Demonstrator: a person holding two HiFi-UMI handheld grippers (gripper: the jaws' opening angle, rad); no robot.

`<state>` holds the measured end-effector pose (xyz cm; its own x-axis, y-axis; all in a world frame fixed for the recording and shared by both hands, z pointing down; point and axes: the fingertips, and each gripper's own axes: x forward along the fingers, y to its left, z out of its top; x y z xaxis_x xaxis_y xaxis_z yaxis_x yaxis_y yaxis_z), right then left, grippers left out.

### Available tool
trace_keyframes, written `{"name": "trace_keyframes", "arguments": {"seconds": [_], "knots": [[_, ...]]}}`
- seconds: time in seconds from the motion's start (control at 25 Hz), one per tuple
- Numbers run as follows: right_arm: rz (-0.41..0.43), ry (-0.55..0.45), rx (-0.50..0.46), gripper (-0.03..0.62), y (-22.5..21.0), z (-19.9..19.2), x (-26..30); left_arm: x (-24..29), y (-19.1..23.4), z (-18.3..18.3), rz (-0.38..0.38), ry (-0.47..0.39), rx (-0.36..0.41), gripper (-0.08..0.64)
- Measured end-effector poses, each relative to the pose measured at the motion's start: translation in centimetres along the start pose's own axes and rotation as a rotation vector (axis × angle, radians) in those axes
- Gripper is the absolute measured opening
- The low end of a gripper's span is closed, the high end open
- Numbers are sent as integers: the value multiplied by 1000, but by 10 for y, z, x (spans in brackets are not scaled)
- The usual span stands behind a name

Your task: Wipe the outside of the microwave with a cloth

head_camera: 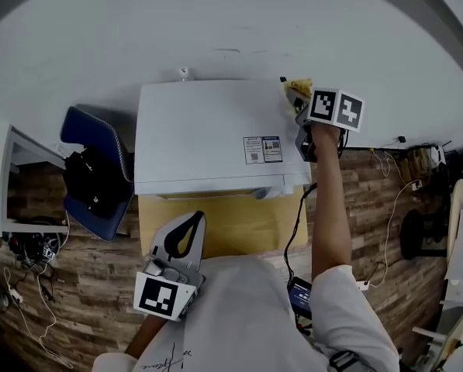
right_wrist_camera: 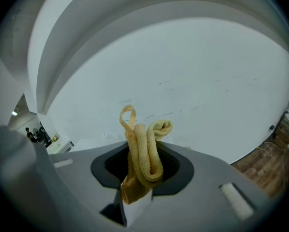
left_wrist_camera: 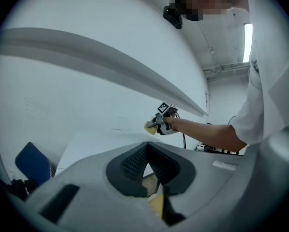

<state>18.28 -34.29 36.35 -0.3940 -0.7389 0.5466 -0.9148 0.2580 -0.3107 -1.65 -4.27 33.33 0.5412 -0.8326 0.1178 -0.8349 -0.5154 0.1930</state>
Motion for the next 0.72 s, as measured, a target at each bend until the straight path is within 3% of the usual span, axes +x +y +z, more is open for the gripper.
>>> {"name": "trace_keyframes", "arguments": {"seconds": [0.24, 0.72], "knots": [[-153, 45, -76, 117, -35, -19, 9, -2, 11, -1, 32, 3, -1, -8], [-208, 36, -94, 117, -23, -27, 13, -7, 17, -4, 34, 8, -14, -8]]}}
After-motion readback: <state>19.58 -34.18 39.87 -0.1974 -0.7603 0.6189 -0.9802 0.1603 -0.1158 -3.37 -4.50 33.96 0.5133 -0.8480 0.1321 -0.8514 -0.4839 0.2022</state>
